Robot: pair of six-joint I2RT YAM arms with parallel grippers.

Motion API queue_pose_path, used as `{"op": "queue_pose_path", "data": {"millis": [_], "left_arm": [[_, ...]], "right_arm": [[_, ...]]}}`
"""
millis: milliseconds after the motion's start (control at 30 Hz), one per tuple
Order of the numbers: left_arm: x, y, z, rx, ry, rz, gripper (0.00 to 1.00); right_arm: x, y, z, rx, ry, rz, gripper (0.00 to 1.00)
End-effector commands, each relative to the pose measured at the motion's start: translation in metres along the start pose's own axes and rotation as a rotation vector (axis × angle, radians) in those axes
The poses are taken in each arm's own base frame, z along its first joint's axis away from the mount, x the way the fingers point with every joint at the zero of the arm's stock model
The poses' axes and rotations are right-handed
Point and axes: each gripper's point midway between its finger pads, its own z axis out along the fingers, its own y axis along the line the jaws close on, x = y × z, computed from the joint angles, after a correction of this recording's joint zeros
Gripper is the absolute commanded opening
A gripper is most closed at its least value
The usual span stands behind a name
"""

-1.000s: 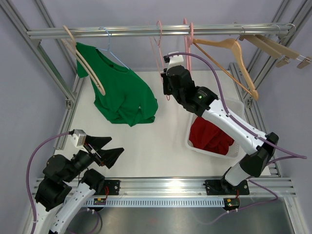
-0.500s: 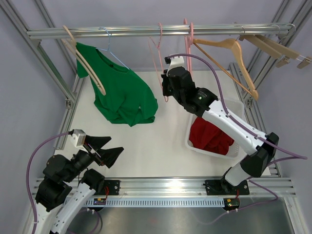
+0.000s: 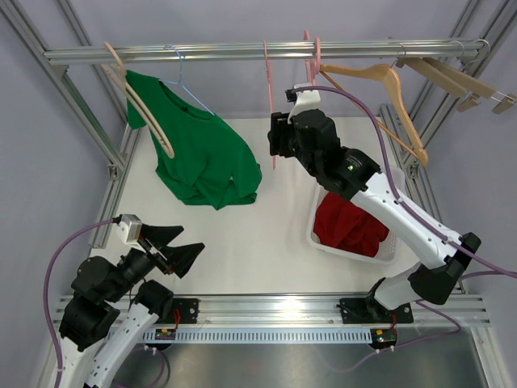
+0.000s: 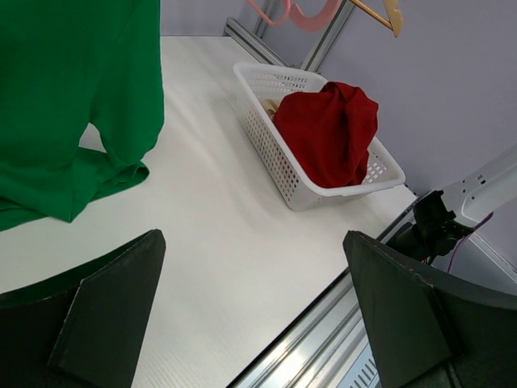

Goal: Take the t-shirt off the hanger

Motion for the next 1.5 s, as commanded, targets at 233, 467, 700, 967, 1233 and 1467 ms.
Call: {"op": "queue_pose_path", "data": {"millis": [233,467,700,967,1233,1467], "left_arm": [[-0.004,-0.001,0.004,0.013,-0.013,0.025,0.99],[-0.004,0.001,0.005,0.003,-0.013,0.024,0.99],[-0.005,0.001,0.004,0.002,-0.022,0.028,0.99],[-0.005,0.000,0.003,0.004,-0.027,0.020,0.99],[-0.005,0.001,0.004,0.002,-0.021,0.025,0.99],[-0.005,0.001,0.007,0.003,-0.016,0.030,0.99]], "right_arm": [[-0.058,0.001,-0.057,0.011,-0.174,-0.044,1.00],[-0.060,0.087,-0.057,-0.244,-0.181,-0.151,0.99],[-0.068,0.133,-0.017,-0.312,-0.175,-0.239,0.37],[-0.039,0.137,0.054,-0.419,-0.080,-0.253,0.55],[-0.010,0.115,0.096,-0.383,-0.001,-0.280,0.66],[0.020,0.132,0.106,-0.501,0.063,-0.278,0.63]]}}
